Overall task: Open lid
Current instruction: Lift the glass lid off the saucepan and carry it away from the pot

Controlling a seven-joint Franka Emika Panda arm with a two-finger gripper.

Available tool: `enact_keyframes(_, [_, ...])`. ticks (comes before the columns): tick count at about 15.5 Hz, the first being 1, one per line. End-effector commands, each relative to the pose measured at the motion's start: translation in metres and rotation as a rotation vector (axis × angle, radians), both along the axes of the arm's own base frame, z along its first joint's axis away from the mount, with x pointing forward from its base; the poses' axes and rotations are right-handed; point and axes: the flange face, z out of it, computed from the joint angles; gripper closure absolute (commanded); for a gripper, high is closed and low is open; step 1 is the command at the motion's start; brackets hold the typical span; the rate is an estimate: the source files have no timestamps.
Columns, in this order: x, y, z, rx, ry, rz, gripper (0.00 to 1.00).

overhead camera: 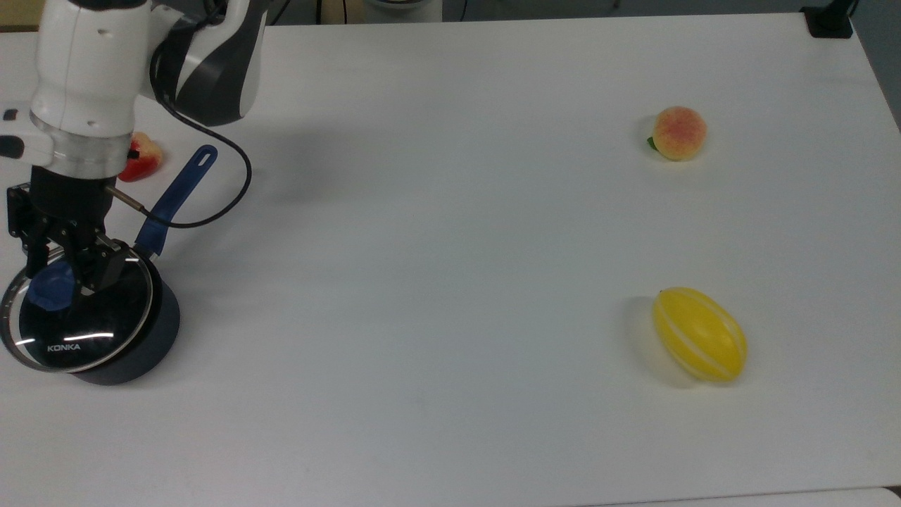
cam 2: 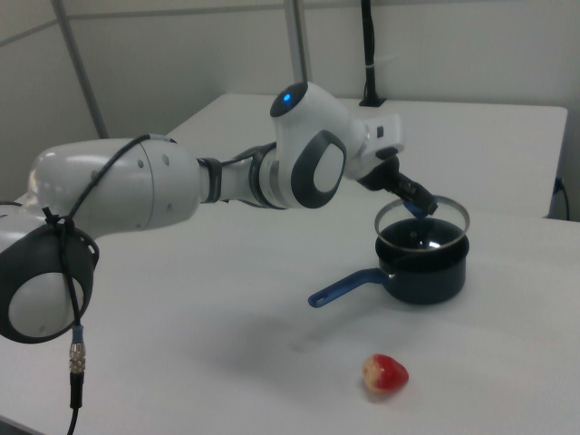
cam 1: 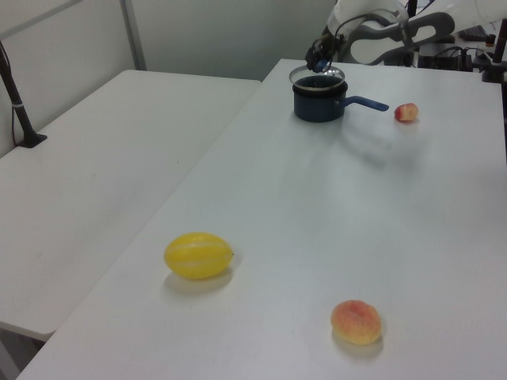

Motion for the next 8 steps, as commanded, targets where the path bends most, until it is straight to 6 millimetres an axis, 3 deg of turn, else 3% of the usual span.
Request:
enact_keyframes(1, [-0.014,0.024,0.049,-0.005,-0.046,0.016,0.9])
enact_keyframes(3, [-0.019,0.035,0.061,0.001,-0.039,0.022,0.93])
enact_keyframes(8, [-0.043,0.102,0.081,0.066,0.041,0.086,0.95])
